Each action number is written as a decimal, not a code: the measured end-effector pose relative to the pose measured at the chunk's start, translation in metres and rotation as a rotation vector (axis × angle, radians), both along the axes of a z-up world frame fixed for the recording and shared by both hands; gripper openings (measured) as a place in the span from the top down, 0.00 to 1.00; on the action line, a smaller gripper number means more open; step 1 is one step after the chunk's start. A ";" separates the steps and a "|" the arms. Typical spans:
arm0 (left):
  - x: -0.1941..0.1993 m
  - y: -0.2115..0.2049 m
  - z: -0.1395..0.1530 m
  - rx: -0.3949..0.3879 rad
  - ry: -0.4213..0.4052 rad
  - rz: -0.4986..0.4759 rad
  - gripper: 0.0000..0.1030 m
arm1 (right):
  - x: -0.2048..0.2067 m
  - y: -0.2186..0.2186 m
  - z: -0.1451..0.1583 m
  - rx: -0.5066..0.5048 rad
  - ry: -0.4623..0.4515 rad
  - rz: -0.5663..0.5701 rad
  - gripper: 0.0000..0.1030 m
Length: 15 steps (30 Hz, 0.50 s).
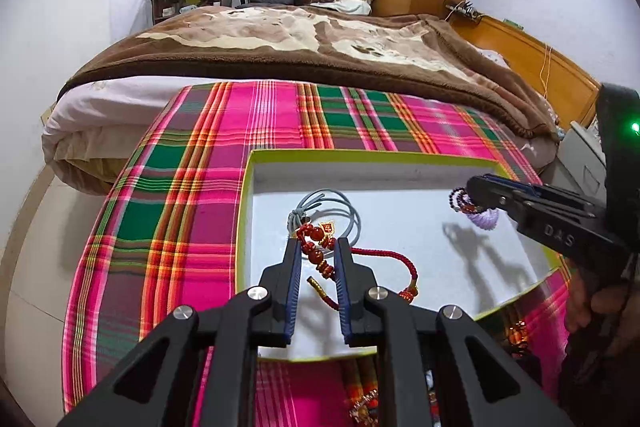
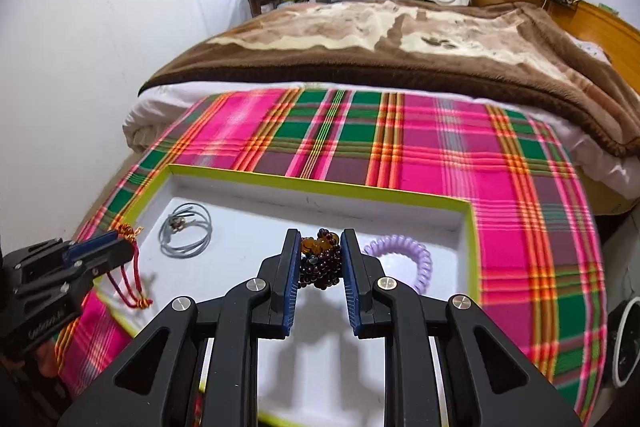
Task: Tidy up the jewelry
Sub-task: 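Carry both pieces into the white tray and open both tools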
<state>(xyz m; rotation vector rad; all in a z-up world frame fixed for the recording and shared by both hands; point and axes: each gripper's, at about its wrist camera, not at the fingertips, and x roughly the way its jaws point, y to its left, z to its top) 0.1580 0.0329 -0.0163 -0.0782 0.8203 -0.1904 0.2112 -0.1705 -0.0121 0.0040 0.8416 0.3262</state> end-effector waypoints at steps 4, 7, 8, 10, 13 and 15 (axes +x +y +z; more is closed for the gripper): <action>0.007 0.000 -0.007 -0.002 0.032 0.005 0.83 | 0.012 0.007 -0.008 -0.017 0.031 0.015 0.80; 0.010 -0.001 -0.010 -0.006 0.042 0.003 0.83 | 0.019 0.011 -0.011 -0.030 0.045 0.022 0.80; 0.010 -0.001 -0.011 -0.004 0.042 -0.001 0.83 | 0.021 0.013 -0.012 -0.031 0.049 0.025 0.80; 0.013 -0.001 -0.014 0.000 0.055 0.005 0.83 | 0.025 0.017 -0.015 -0.041 0.060 0.030 0.80; 0.015 0.000 -0.018 0.001 0.068 0.011 0.83 | 0.030 0.020 -0.020 -0.053 0.080 0.033 0.80; 0.016 -0.001 -0.019 0.013 0.064 0.006 0.83 | 0.031 0.020 -0.020 -0.048 0.081 0.036 0.80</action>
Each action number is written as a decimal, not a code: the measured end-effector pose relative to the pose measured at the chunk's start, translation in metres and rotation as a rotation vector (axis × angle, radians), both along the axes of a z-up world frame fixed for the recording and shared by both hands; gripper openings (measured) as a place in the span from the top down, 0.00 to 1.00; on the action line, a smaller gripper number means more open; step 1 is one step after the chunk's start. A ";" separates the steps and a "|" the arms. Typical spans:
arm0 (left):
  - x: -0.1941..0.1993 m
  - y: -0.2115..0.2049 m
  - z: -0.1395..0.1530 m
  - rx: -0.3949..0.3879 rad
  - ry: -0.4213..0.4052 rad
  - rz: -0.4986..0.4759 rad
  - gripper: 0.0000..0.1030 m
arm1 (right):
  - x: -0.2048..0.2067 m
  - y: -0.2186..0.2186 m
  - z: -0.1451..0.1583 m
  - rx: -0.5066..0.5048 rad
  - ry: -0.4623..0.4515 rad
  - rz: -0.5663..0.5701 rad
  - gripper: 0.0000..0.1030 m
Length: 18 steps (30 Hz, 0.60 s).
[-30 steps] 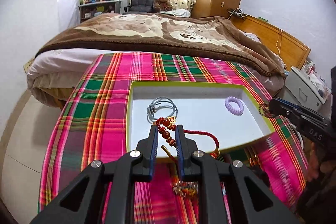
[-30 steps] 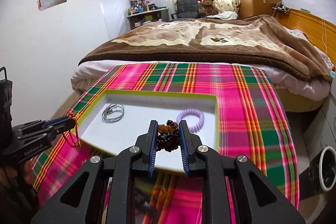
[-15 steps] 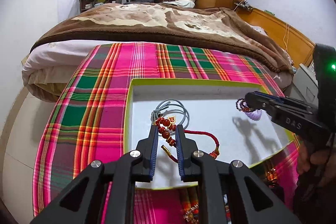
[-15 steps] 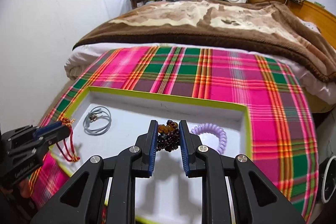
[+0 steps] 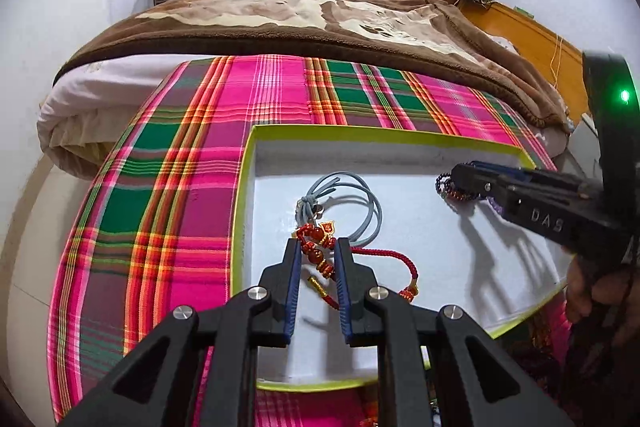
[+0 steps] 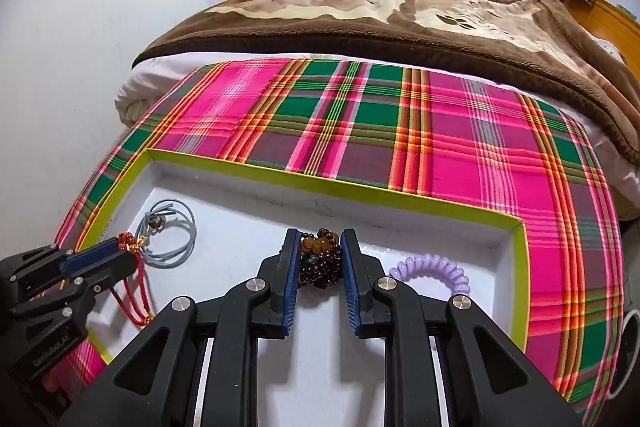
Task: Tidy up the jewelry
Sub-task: 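Carry both pieces into the white tray and open both tools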
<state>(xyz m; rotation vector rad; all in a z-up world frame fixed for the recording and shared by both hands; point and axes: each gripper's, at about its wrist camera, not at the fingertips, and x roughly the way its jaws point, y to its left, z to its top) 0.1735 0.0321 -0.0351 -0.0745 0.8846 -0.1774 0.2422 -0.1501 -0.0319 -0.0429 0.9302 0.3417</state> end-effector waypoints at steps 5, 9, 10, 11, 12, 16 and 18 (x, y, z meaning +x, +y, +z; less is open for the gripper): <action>0.002 0.002 0.000 -0.007 0.003 -0.004 0.81 | 0.002 0.000 0.000 0.004 0.006 -0.009 0.79; 0.003 0.003 0.001 -0.029 0.005 -0.013 0.74 | 0.001 0.003 0.000 -0.006 -0.001 -0.005 0.78; 0.003 0.003 0.001 -0.028 0.004 -0.015 0.73 | 0.001 0.003 0.001 -0.003 -0.001 -0.002 0.76; 0.002 0.002 0.001 -0.023 0.002 -0.016 0.72 | 0.000 0.003 0.001 0.000 -0.006 -0.002 0.73; 0.002 0.002 0.001 -0.020 0.002 -0.016 0.71 | -0.001 0.003 0.003 0.005 -0.012 -0.001 0.61; -0.002 0.000 0.004 -0.044 -0.002 -0.028 0.62 | -0.005 0.002 0.008 0.021 -0.032 0.003 0.52; -0.007 0.000 0.009 -0.046 -0.018 -0.030 0.60 | -0.008 0.002 0.011 0.021 -0.042 0.000 0.52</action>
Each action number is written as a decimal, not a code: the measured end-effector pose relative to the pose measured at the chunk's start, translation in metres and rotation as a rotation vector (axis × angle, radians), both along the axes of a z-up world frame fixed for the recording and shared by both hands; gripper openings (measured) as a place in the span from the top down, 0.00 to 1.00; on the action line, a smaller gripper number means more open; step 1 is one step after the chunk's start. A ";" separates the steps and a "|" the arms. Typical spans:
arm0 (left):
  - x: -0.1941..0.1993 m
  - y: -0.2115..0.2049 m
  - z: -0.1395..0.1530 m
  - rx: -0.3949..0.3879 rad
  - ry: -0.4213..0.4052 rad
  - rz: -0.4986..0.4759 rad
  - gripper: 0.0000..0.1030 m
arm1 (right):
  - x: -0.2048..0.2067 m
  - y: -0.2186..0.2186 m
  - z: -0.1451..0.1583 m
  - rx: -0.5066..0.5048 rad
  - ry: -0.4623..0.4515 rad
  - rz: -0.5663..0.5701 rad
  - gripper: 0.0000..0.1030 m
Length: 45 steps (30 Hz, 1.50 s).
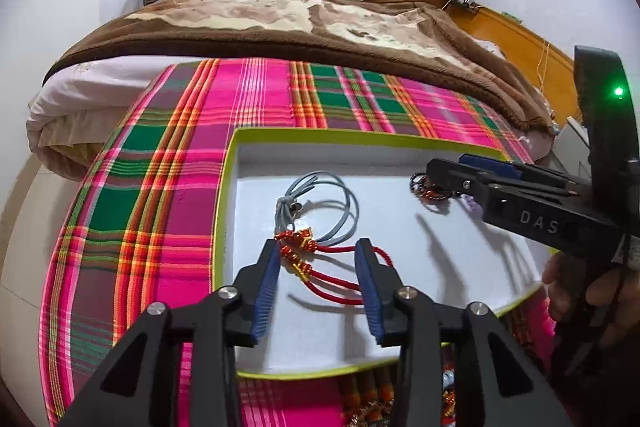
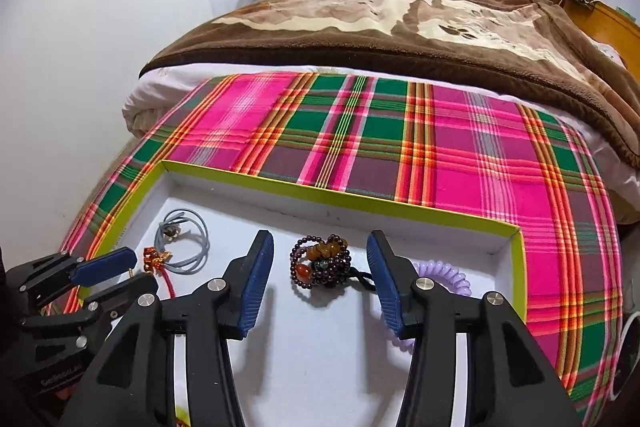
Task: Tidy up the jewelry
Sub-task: 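Carry both pieces into the white tray and open both tools, then withdraw both open tools from the tray toward the remaining jewelry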
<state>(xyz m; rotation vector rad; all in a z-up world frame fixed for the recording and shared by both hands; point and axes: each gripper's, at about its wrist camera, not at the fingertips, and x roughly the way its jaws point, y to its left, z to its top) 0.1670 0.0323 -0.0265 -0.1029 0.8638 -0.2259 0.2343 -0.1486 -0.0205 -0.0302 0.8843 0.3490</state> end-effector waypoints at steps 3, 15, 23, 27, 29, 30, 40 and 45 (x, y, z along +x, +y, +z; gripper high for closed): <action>-0.006 0.003 0.007 -0.008 -0.016 0.005 0.60 | -0.006 -0.002 0.005 0.019 -0.013 0.007 0.52; -0.041 0.004 0.024 -0.037 -0.062 -0.012 0.59 | -0.052 -0.017 0.037 0.074 -0.104 0.001 0.52; -0.065 0.006 0.030 -0.060 -0.076 -0.023 0.59 | -0.087 -0.039 0.032 0.078 -0.100 -0.023 0.52; -0.074 0.005 0.027 -0.069 -0.072 -0.031 0.59 | -0.106 -0.052 0.022 0.084 -0.084 -0.032 0.52; -0.078 0.005 0.025 -0.067 -0.068 -0.032 0.59 | -0.114 -0.055 0.017 0.073 -0.073 -0.034 0.52; -0.080 0.005 0.024 -0.068 -0.067 -0.034 0.59 | -0.117 -0.055 0.014 0.062 -0.067 -0.032 0.52; -0.094 0.002 0.018 -0.071 -0.049 -0.034 0.59 | -0.134 -0.063 -0.007 0.042 -0.026 -0.041 0.52; -0.096 -0.001 0.017 -0.069 -0.046 -0.038 0.59 | -0.139 -0.059 -0.010 0.038 -0.013 -0.032 0.52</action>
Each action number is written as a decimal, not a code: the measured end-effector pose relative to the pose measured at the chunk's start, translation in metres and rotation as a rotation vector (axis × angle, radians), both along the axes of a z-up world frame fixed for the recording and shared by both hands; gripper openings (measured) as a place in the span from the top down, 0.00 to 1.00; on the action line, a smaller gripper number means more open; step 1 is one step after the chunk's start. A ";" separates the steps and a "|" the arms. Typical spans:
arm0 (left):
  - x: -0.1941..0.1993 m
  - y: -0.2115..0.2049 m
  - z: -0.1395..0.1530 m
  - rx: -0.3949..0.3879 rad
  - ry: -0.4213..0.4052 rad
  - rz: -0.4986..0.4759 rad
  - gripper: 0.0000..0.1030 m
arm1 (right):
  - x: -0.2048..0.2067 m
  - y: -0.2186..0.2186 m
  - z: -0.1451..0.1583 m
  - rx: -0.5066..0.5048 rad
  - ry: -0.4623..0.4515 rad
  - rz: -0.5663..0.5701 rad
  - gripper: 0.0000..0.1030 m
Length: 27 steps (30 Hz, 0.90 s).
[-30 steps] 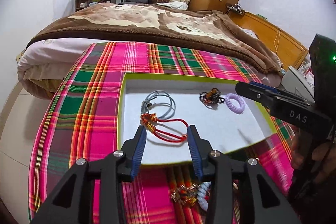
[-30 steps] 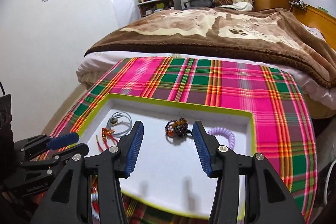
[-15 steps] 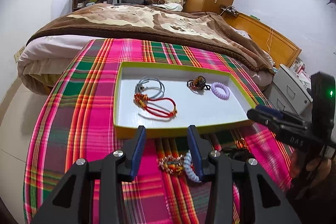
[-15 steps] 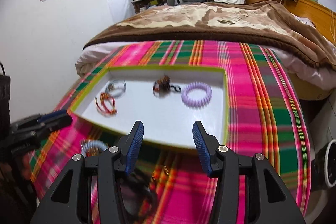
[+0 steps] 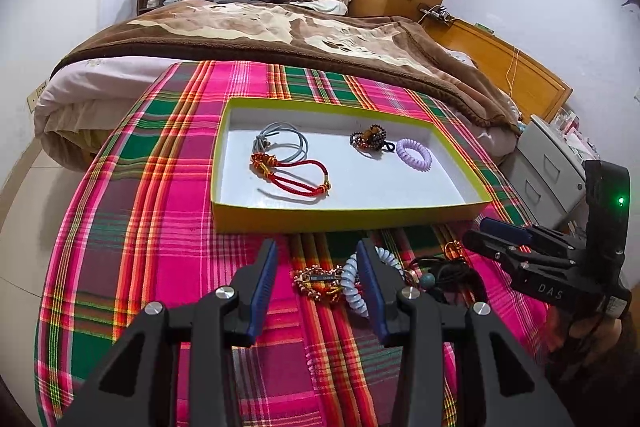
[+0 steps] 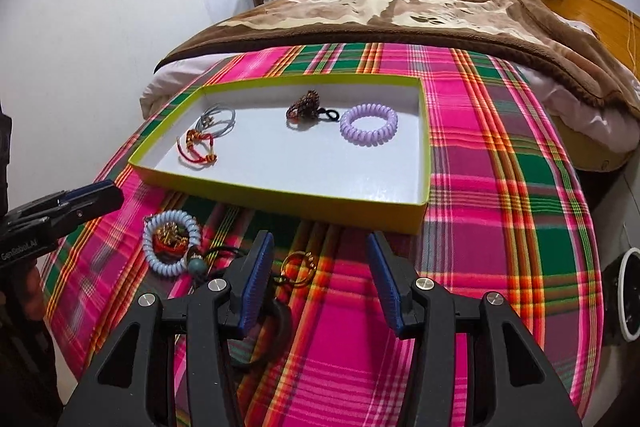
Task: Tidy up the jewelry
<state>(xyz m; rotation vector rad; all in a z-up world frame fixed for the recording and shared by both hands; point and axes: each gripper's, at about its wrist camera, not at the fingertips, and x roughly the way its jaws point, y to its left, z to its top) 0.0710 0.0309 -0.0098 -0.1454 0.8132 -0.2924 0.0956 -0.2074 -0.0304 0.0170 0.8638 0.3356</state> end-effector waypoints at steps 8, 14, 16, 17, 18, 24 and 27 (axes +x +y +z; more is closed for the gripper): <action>0.000 -0.002 -0.005 0.001 0.014 -0.003 0.59 | 0.000 0.009 -0.009 -0.029 0.029 -0.003 0.63; 0.000 -0.004 -0.005 0.005 0.017 -0.009 0.59 | -0.001 0.013 -0.012 -0.042 0.040 0.007 0.70; 0.000 -0.004 -0.006 0.003 0.019 -0.011 0.59 | -0.001 0.015 -0.012 -0.046 0.041 0.016 0.71; 0.001 -0.005 -0.006 0.004 0.020 -0.012 0.59 | -0.001 0.017 -0.012 -0.050 0.042 0.022 0.71; 0.001 -0.005 -0.007 0.005 0.022 -0.012 0.59 | 0.000 0.018 -0.012 -0.054 0.044 0.025 0.71; 0.002 -0.006 -0.009 0.005 0.029 -0.014 0.59 | 0.002 0.024 -0.017 -0.100 0.059 0.032 0.94; 0.003 -0.006 -0.011 0.006 0.037 -0.011 0.59 | -0.001 0.025 -0.016 -0.113 0.048 0.037 0.95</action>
